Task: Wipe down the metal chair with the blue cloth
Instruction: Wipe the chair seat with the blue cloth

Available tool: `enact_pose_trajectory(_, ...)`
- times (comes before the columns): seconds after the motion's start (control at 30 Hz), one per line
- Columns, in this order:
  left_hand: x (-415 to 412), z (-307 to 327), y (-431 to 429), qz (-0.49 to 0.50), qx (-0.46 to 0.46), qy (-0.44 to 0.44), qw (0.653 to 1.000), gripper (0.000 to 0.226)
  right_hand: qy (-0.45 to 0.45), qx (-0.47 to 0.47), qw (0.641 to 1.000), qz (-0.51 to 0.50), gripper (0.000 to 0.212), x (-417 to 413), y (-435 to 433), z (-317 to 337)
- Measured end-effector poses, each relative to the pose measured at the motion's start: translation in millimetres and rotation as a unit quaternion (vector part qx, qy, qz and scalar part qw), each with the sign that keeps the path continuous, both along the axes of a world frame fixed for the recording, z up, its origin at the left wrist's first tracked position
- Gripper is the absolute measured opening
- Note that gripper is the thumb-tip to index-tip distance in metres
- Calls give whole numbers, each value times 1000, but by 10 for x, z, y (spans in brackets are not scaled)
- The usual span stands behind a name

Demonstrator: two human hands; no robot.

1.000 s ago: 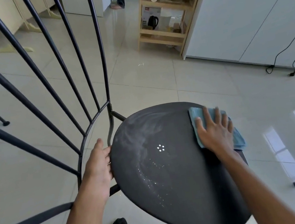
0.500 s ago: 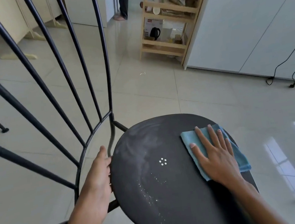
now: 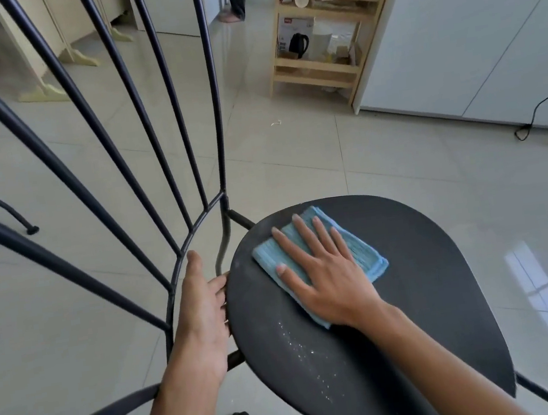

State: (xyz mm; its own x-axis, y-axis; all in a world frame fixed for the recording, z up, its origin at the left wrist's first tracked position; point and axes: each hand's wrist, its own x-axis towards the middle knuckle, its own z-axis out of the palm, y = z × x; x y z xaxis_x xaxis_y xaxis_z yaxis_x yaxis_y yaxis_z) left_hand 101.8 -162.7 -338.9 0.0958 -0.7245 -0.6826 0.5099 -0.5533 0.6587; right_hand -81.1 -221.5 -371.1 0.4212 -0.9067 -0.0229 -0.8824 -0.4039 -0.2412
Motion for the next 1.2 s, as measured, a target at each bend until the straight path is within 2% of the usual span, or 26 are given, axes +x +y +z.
enact_pose_trajectory(0.07, -6, 14, 1, -2, 1, -3, 1000, 89, 11, -5, 1000, -25, 63, -247, 78, -3)
enact_pose_trajectory(0.17, -8, 50, 17, -6, -3, -4, 1000, 85, 29, -2, 989, -144, 67, -471, -167, -10)
enact_pose_trajectory(0.3, -4, 45, 38, 1, 2, -4, 1000, 83, 23, 15, 972, -235, 65, -105, -557, -63)
enact_pose_trajectory(0.37, -3, 25, 33, 5, -4, -13, 1000, 84, 14, 14, 980, -197, 64, 169, -601, -58)
enact_pose_trajectory(0.43, -6, 10, 37, 14, -8, -16, 1000, 84, 7, 7, 994, -110, 63, 356, -471, -35)
enact_pose_trajectory(0.5, 2, -17, 33, 19, -14, -17, 1000, 83, -3, 2, 999, -33, 61, 370, -240, -23)
enact_pose_trajectory(0.57, 5, -27, 37, 18, -15, -26, 999, 85, -3, -2, 1000, -4, 60, 190, -85, -28)
enact_pose_trajectory(0.63, 3, -12, 43, 9, -16, -47, 999, 83, 9, -17, 999, -40, 61, -61, -124, -34)
enact_pose_trajectory(0.7, -1, 27, 62, 5, -20, -60, 998, 81, 19, -11, 992, -121, 62, -205, -288, -24)
enact_pose_trajectory(0.77, 2, 34, 71, 2, -26, -62, 998, 81, 14, 8, 981, -194, 63, -127, -440, -29)
enact_pose_trajectory(0.83, 8, 38, 70, 3, -27, -64, 998, 81, 8, 19, 974, -224, 63, 89, -503, -41)
enact_pose_trajectory(0.9, 21, 20, 39, 6, -28, -68, 997, 81, 11, 10, 983, -184, 63, 296, -452, -31)
enact_pose_trajectory(1.03, 19, -12, 22, 3, -43, -75, 996, 82, -10, -6, 999, -38, 56, 276, -50, -15)
enact_pose_trajectory(1.1, 16, -36, 14, 4, -41, -74, 996, 82, -13, 8, 999, -44, 54, 125, 21, -9)
enact_pose_trajectory(1.2, 16, -63, 8, 8, -33, -59, 998, 83, -6, 12, 993, -119, 56, 139, -167, -44)
